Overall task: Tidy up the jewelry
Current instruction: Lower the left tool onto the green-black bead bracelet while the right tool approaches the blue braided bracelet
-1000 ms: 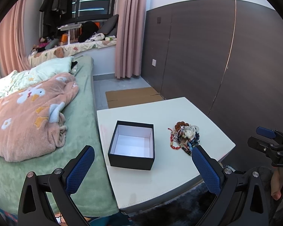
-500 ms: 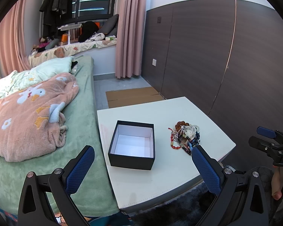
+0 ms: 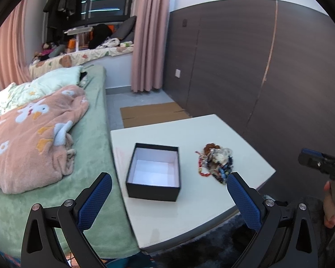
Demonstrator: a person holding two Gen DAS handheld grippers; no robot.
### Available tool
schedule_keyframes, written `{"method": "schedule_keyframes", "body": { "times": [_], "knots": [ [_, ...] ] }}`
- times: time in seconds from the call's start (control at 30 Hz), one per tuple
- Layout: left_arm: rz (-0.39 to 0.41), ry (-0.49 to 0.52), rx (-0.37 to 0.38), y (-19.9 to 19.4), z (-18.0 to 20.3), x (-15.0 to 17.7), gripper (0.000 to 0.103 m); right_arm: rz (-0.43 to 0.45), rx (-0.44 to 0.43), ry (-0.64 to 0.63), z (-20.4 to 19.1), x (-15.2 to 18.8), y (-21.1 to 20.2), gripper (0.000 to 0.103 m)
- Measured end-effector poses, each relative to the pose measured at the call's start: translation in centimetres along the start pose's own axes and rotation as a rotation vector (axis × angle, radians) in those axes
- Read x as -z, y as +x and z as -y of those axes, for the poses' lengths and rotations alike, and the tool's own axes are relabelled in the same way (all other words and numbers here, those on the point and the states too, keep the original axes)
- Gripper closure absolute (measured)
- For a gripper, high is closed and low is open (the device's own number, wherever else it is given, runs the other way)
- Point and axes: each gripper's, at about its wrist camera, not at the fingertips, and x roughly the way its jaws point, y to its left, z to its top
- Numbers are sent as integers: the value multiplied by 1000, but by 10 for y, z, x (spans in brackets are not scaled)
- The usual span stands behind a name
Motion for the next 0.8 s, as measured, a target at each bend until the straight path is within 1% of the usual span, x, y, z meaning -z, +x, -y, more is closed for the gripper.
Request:
{"method": "schedule_keyframes", "body": {
  "times": [0.1,0.17,0.27,0.33,0.43,0.5,0.6,0.67,0.7,0.8],
  "knots": [
    [25,23,-1,-3,8,-8,0,27,-6,38,9,-10,-4,2],
    [33,25,21,-1,13,-14,0,38,-17,66,15,-15,-3,2],
    [17,25,59,8,21,-20,0,65,-8,99,22,-22,-2,2],
    [0,27,69,18,28,-23,0,80,-9,126,28,-26,1,2],
    [-27,19,109,35,38,-26,1,83,-22,177,39,-30,10,2],
    [-42,13,135,43,44,-26,4,88,-34,208,44,-31,16,2],
    [-77,19,140,61,55,-26,13,76,-32,226,48,-31,29,2],
    [-108,13,161,72,61,-25,21,59,-24,220,50,-28,40,2],
    [-120,7,174,77,63,-24,22,51,-33,225,52,-27,44,2],
    [-162,-11,197,95,69,-21,32,-4,-76,257,60,-20,61,2]
  ]
}}
